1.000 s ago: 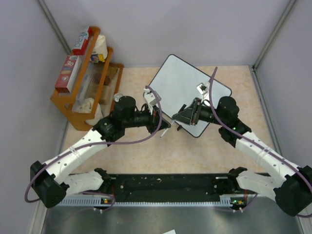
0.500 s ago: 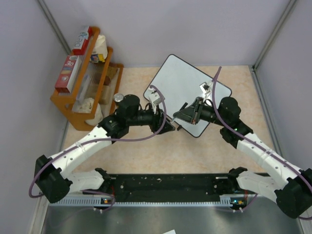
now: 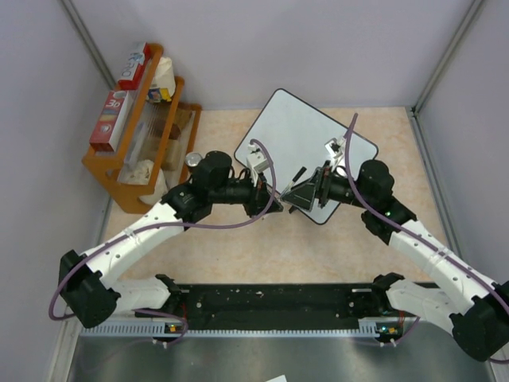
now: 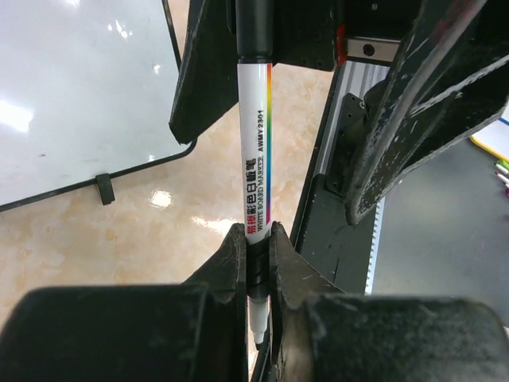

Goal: Write a sentence on the whiteboard
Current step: Pass from the left arm to the right

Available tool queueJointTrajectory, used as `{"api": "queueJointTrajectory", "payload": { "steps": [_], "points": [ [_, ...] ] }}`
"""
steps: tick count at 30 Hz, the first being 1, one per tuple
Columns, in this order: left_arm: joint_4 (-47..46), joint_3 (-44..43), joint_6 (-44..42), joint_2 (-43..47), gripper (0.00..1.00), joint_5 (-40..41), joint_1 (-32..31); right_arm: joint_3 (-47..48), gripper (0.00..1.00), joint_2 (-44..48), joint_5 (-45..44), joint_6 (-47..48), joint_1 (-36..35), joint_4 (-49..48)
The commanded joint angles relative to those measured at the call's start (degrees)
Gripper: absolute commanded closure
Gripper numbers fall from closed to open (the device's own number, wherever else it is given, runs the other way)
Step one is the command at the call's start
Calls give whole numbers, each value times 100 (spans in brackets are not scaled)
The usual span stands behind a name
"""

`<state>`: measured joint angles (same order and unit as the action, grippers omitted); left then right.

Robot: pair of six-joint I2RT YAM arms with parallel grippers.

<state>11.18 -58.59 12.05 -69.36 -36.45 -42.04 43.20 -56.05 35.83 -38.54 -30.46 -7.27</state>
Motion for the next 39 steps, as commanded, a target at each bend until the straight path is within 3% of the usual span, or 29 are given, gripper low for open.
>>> {"api": "queueJointTrajectory", "payload": {
  "steps": [1,4,7,19,30,34,39],
  "points": [
    [393,-425,-484,248,100,-344,12,338,9,200,643,356,162,24],
    [490,-469,-546,283,100,-512,12,294,11,191,986,181,251,-292],
    [517,-522,-555,292,100,-600,12,277,23,112,1241,-12,260,-626],
    [684,-698,-573,98,100,-653,12,206,52,-266,1777,-435,233,-1303],
    [631,-707,-485,-60,100,-776,12,189,65,-415,1822,-619,224,-1550],
    [622,-689,-485,-86,100,-759,12,154,79,-477,1892,-584,207,-1550],
    [605,-680,-467,-77,100,-732,12,145,80,-494,1945,-452,172,-1348]
  ]
}}
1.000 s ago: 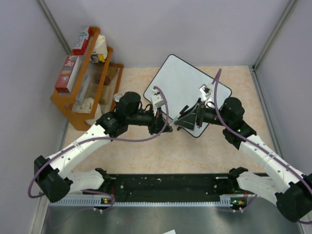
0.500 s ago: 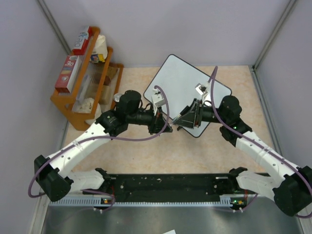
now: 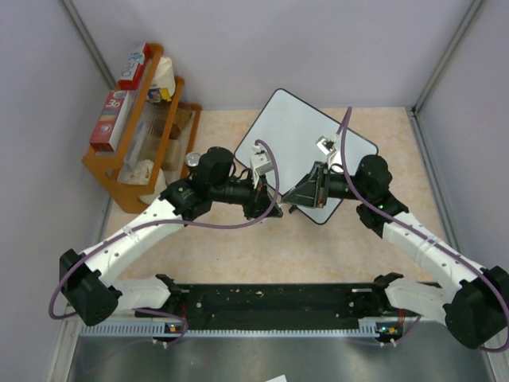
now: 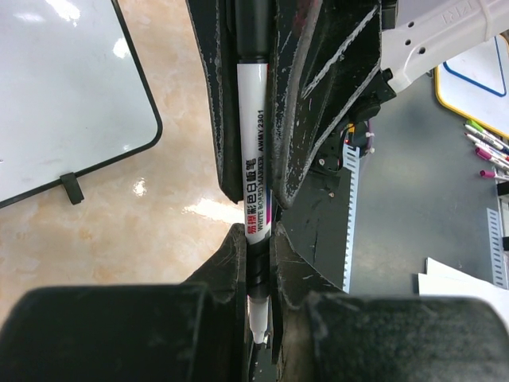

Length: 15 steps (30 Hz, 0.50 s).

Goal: Write a sentence on the whiteboard
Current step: Pass from the left arm to the right

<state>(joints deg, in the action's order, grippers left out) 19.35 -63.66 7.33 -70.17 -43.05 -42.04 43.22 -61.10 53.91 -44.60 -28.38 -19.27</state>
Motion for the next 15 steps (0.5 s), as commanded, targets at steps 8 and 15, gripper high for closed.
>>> {"api": "queueJointTrajectory", "payload": {
  "steps": [8,15],
  "points": [
    [-72,-86,-127,3,62,112,12,283,100,151,-651,548,-36,694],
    [-142,467,66,223,28,920,64,415,100,467,-2313,1041,296,2118]
  ]
}}
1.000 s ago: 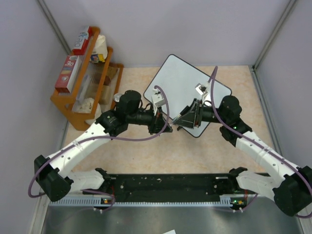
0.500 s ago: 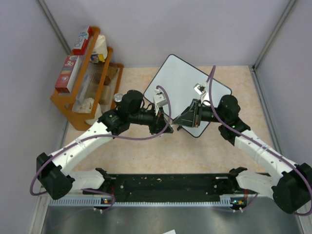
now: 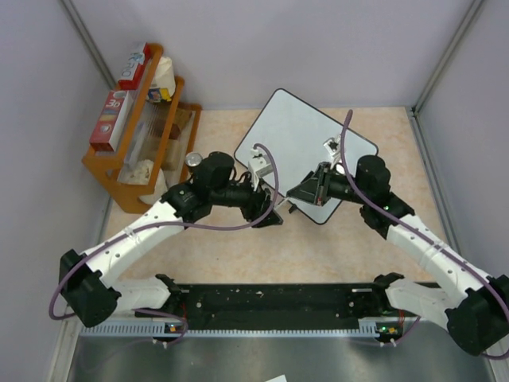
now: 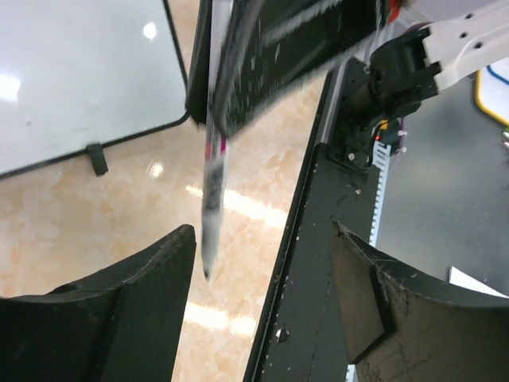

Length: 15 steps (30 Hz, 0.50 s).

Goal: Write a sentence on the whiteboard
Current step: Pass from the left arm to the right

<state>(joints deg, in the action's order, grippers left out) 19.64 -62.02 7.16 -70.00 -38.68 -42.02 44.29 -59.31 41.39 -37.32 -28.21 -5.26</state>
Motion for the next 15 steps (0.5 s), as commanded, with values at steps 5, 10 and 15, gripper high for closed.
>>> {"api": "queueJointTrajectory", "payload": {
  "steps": [5,10,15],
  "points": [
    [-548,900,478,13,23,1107,194,10,100,516,-1458,32,1026,912],
    [-1356,1183,778,-776,22,907,396,62,100,815,-1677,330,1282,1228],
    [-2323,1131,1138,-1735,22,617,607,238,100,1079,-2098,734,1283,1728]
  ]
}}
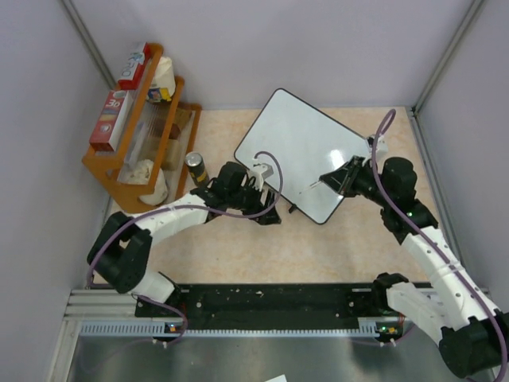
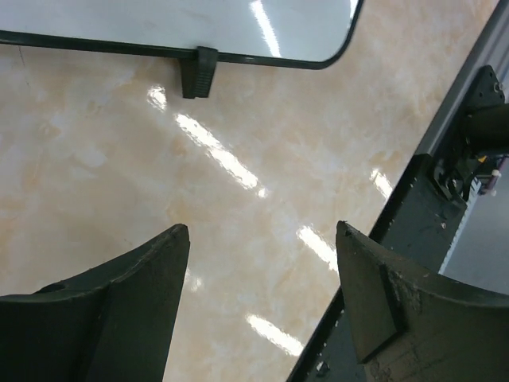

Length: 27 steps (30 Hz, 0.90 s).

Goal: Write a sentence on the whiteboard
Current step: Pass from the left arm to the right, then move the whiteboard to the center of the board.

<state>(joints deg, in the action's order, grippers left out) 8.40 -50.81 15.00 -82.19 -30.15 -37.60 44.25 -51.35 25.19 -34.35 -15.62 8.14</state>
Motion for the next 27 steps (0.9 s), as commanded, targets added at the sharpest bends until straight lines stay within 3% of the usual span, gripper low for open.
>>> {"api": "queueJointTrajectory", "payload": {
  "steps": [1,7,13,20,27],
  "points": [
    [-1401,-52,432,-856,22,-315,192,251,100,388,-671,490,24,451],
    [-1798,-719,486,-2079,22,-553,210,277,100,687,-910,675,217,732],
    [-2334,-948,477,-2739,22,-387,210,356,100,978,-1016,824,287,917],
    [-2993,-958,679,-3250,24,-158,34,427,100,1075,-1113,886,296,1040],
    [-3397,-765,942,-3382,27,-96,-606,453,100,1154,-1165,912,305,1093]
  ]
}}
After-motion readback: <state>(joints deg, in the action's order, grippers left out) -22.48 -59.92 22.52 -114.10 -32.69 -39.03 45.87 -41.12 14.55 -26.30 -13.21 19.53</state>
